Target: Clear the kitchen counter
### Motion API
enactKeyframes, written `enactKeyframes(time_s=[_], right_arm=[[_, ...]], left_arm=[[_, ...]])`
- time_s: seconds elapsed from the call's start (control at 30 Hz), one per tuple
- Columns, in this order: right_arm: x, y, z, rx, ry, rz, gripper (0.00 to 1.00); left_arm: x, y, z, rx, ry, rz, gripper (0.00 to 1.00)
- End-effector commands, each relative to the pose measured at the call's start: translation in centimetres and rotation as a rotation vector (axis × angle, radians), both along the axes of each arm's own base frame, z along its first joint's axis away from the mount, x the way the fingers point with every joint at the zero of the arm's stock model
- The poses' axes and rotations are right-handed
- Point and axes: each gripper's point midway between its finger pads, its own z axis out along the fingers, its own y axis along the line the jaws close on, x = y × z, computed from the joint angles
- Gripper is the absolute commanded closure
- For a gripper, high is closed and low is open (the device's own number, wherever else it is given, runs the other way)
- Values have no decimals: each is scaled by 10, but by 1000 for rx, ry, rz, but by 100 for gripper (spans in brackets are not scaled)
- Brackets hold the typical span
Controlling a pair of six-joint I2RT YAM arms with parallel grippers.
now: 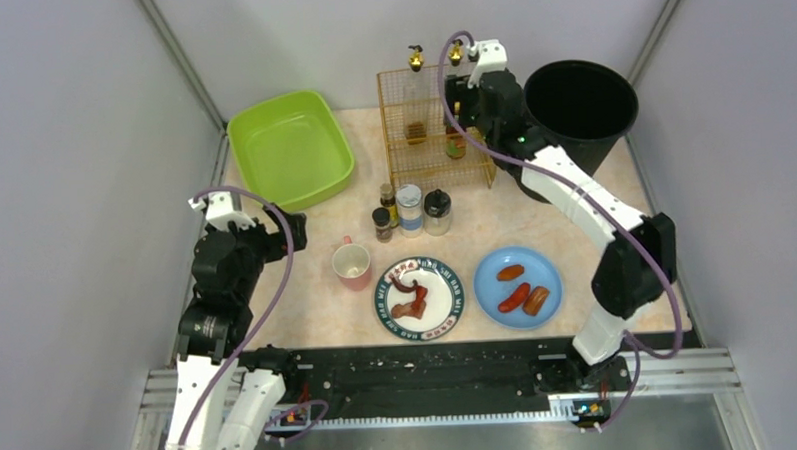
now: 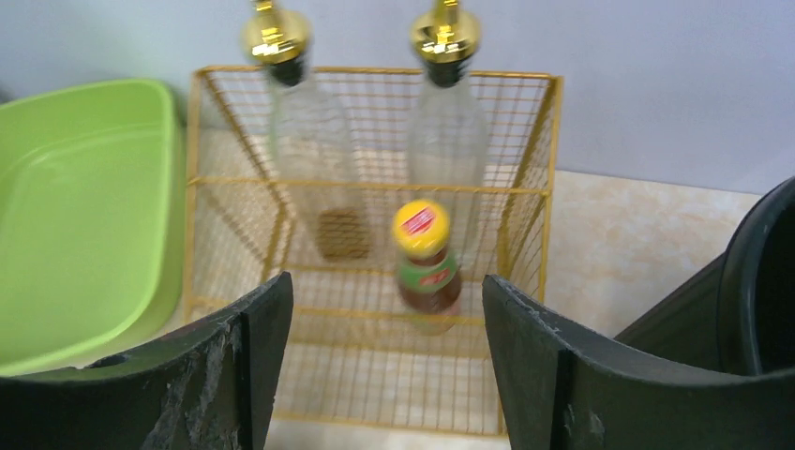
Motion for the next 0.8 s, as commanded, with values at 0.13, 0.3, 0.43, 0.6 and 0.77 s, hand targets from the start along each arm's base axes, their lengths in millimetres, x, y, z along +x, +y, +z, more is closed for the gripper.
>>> enactKeyframes(time_s=[0.13,0.3,0.43,0.6,0.77], right_arm=[[-108,51,30,-32,-55,188,23],[-149,86,-8,-58,41,318,23],[-160,107,-38,-74,118,385,23],[-154,119,-67,-106,187,399,23],[-147,133,-92,-155,252,425,23]], left_arm=[[1,-1,10,-15,-33,2,1],[1,-2,9,-20,-29,-4,1],[1,-2,10,-20,-31,-4,1],[0,-3,9,-19,-30,-6,1],[0,-3,9,-18,-31,-8,1]])
